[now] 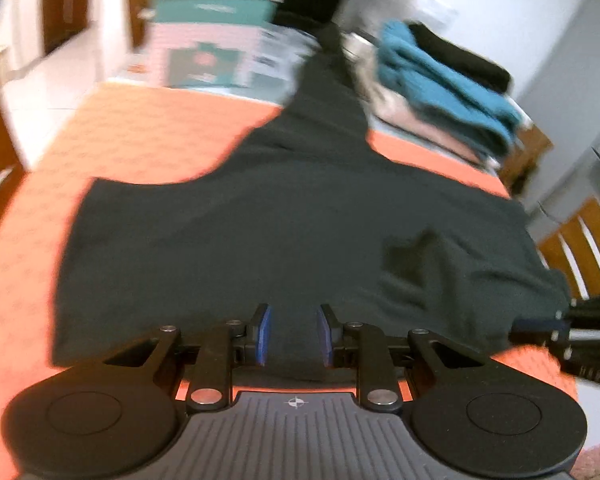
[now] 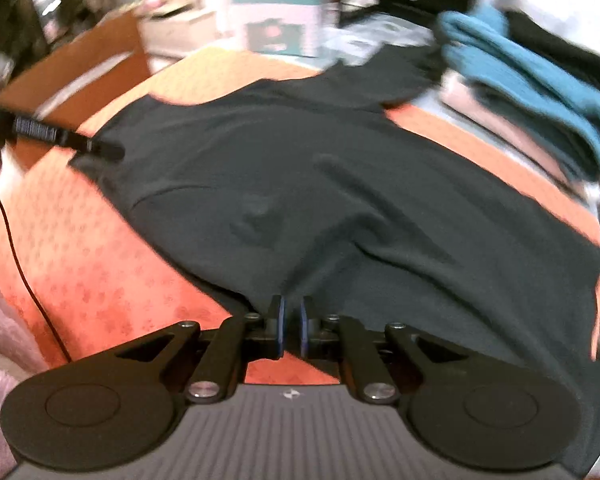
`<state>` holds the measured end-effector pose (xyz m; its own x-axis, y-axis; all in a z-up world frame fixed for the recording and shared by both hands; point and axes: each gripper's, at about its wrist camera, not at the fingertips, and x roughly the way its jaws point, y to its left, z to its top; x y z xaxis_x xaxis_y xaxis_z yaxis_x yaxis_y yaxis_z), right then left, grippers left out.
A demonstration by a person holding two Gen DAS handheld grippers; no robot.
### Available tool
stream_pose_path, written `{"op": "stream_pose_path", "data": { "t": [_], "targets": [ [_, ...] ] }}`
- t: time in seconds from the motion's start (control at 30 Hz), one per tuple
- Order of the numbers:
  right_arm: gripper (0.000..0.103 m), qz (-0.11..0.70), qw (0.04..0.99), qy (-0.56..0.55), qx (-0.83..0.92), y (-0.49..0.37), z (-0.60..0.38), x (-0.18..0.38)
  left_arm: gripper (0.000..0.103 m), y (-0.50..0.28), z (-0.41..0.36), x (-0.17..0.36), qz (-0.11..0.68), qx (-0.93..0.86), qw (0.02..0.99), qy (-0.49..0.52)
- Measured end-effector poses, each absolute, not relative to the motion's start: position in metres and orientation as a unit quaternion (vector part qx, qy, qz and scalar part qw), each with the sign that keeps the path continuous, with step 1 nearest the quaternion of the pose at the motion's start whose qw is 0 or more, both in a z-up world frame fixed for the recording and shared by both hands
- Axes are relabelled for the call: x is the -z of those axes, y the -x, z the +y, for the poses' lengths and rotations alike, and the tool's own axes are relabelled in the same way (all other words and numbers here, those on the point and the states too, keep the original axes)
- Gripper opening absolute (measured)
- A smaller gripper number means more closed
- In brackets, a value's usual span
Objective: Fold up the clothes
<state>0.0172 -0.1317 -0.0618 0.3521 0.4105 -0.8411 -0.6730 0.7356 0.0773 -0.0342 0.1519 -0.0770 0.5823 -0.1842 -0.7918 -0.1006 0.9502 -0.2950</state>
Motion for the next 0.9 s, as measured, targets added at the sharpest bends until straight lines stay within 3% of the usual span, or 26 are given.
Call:
{"op": "stream_pose_path", "data": {
  "t": [0.27,0.33,0.77,0.9],
  "targets": [
    [0.014,0.496,0.84,0.043,-0.216,-0.03,-0.223,0.067,0.027,0.005,0.105,0.105,0.503,0.084,0.856,0.09],
    [0.018,0.501,0.846,0.014,-0.182,-0.029,-0.245,0.071,0.026,0.002,0.106,0.117,0.52,0.079,0.846,0.089],
    [0.019,0.479,0.859,-0.181,0.012,-0.025,-0.402,0.092,0.026,0.002,0.111,0.116,0.53,0.06,0.839,0.107],
    [0.035,0.464,0.849,-0.249,0.047,-0.024,-0.435,0.105,0.026,0.001,0.115,0.115,0.535,0.054,0.835,0.12]
  ]
}}
